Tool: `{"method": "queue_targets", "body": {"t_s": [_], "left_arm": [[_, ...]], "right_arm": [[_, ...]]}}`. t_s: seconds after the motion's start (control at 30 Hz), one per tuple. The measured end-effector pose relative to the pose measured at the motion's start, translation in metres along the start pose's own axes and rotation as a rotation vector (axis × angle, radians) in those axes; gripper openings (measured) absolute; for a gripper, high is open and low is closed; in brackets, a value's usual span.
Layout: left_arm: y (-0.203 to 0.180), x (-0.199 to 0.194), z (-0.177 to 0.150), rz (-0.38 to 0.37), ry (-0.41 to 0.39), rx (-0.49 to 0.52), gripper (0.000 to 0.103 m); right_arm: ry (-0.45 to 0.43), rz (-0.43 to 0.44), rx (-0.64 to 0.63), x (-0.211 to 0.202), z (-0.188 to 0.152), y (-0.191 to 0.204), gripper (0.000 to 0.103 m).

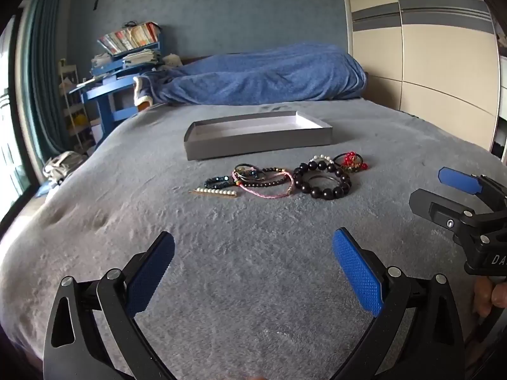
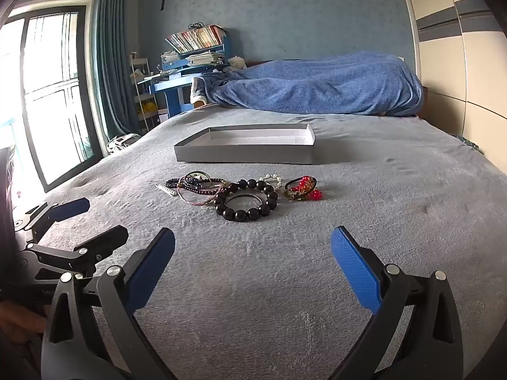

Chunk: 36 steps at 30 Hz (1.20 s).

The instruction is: Organize jewelry

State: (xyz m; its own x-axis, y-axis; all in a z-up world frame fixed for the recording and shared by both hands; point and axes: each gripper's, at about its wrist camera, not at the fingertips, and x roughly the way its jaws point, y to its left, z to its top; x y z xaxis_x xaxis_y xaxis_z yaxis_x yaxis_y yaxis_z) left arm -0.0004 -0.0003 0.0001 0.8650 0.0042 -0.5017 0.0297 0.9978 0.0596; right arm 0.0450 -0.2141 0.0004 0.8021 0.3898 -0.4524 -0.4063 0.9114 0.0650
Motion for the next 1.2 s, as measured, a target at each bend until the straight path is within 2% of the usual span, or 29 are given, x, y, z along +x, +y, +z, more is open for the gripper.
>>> {"method": "queue_targets", "body": {"t_s": [1.2], "left_arm": [[0.0075,-0.0033,0.0026,-0.016,-0.005,-0.031,0.099]], "right_arm": [[0.000,0.001,0.003,-0.0001,0.0006,-0.0012,0.098]]}}
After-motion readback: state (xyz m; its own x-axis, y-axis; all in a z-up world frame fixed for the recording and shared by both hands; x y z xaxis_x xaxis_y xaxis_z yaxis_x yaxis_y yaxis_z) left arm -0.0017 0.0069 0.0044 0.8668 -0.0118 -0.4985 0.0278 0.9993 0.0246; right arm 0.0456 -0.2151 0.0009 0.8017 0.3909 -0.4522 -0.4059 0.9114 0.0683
